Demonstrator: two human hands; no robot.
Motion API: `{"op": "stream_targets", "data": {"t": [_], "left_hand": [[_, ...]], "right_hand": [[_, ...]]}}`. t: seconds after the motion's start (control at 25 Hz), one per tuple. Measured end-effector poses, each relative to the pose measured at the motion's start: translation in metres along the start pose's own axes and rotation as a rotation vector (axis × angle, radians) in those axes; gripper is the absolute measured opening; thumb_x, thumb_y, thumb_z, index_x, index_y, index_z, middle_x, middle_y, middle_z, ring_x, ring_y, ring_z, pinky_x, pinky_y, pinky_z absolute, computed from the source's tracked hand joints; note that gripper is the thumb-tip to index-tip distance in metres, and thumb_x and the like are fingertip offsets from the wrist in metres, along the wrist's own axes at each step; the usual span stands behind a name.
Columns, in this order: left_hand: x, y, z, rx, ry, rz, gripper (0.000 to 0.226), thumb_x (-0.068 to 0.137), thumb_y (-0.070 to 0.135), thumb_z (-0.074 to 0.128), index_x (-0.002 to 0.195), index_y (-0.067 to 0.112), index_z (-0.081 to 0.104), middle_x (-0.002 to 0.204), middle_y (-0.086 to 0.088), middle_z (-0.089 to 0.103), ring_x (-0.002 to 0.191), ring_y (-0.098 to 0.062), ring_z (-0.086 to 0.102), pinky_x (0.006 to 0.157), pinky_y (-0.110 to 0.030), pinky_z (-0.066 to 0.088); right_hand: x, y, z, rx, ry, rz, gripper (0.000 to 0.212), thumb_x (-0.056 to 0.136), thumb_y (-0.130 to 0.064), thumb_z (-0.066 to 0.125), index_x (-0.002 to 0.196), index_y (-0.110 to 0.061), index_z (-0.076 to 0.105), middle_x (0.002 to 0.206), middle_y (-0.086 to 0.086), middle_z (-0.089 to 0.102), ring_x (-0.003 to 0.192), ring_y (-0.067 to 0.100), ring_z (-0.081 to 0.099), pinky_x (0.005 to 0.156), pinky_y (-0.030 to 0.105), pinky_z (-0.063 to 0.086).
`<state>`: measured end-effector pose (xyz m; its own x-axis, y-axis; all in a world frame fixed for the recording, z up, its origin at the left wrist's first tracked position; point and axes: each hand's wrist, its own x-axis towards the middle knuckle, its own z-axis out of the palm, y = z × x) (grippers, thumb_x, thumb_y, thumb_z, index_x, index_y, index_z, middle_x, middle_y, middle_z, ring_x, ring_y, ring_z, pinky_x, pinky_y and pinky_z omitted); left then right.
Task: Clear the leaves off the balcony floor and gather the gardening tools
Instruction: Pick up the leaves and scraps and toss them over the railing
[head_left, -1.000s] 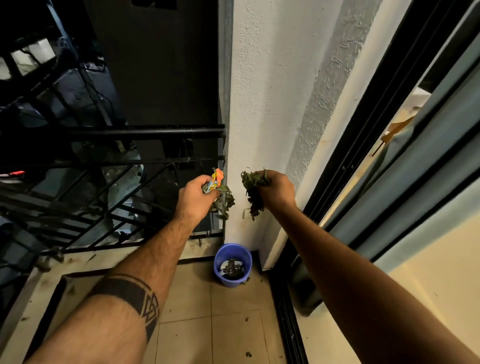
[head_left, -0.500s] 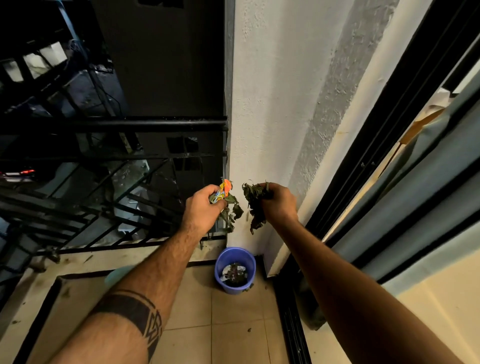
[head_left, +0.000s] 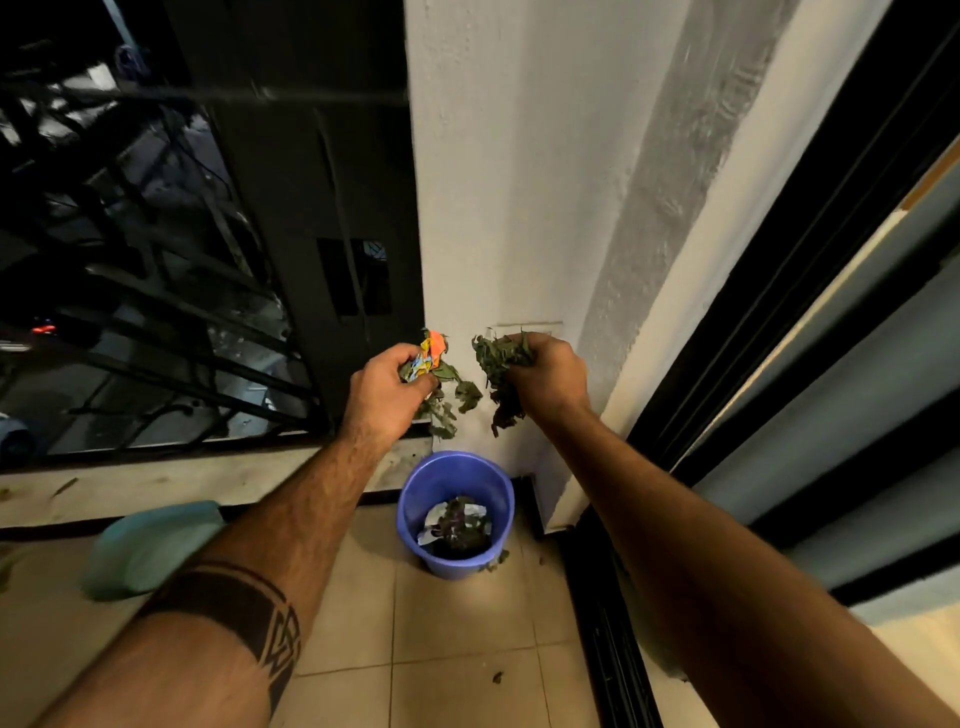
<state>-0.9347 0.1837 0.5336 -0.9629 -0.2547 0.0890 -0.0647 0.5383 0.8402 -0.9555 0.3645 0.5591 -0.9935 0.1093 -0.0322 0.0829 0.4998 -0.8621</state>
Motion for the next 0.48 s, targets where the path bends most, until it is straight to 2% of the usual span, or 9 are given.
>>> {"op": "stream_targets", "data": {"t": [0.16,0.28,0.32,0.4,0.48], "left_hand": [[0.013,-0.101,0.077,0.026,-0.02,0.031,0.019,0.088,0.017,0.073,0.106,0.021,0.07,0.073,0.009,0.066,0.045,0.003,0.05,0.044,-0.012,0.034],[0.023,-0.167,0.122,0.066,-0.017,0.051,0.018,0.088,0.016,0.071,0.105,0.022,0.07,0.078,0.007,0.068,0.05,0.003,0.052,0.049,-0.013,0.037],[0.025,-0.188,0.137,0.074,-0.021,0.048,0.018,0.088,0.016,0.071,0.103,0.024,0.07,0.078,0.007,0.069,0.049,0.003,0.053,0.049,-0.013,0.037],[0.028,-0.23,0.168,0.07,-0.048,0.042,0.018,0.087,0.013,0.07,0.099,0.026,0.068,0.074,0.006,0.067,0.048,0.001,0.053,0.051,-0.02,0.041],[0.028,-0.266,0.193,0.088,-0.052,0.04,0.019,0.085,0.011,0.07,0.097,0.026,0.068,0.075,0.004,0.067,0.053,-0.006,0.054,0.057,-0.028,0.045]], "right_hand": [[0.028,0.097,0.061,0.003,-0.014,0.009,0.032,0.092,0.003,0.06,0.108,-0.022,0.072,0.086,0.003,0.073,0.057,0.015,0.071,0.046,0.027,0.057],[0.043,0.166,0.105,-0.001,-0.019,0.027,0.04,0.089,0.006,0.058,0.099,-0.03,0.071,0.082,0.0,0.073,0.052,0.011,0.07,0.044,0.023,0.055],[0.048,0.189,0.121,-0.013,-0.023,0.023,0.039,0.087,0.004,0.059,0.099,-0.03,0.072,0.083,-0.001,0.074,0.057,0.01,0.071,0.049,0.024,0.058],[0.054,0.232,0.152,-0.03,-0.031,0.021,0.037,0.084,-0.001,0.062,0.108,-0.027,0.073,0.093,0.0,0.076,0.08,0.014,0.073,0.074,0.032,0.062],[0.057,0.267,0.179,-0.018,-0.047,0.048,0.038,0.083,-0.002,0.062,0.113,-0.023,0.072,0.1,0.003,0.076,0.093,0.022,0.071,0.088,0.04,0.059]]}}
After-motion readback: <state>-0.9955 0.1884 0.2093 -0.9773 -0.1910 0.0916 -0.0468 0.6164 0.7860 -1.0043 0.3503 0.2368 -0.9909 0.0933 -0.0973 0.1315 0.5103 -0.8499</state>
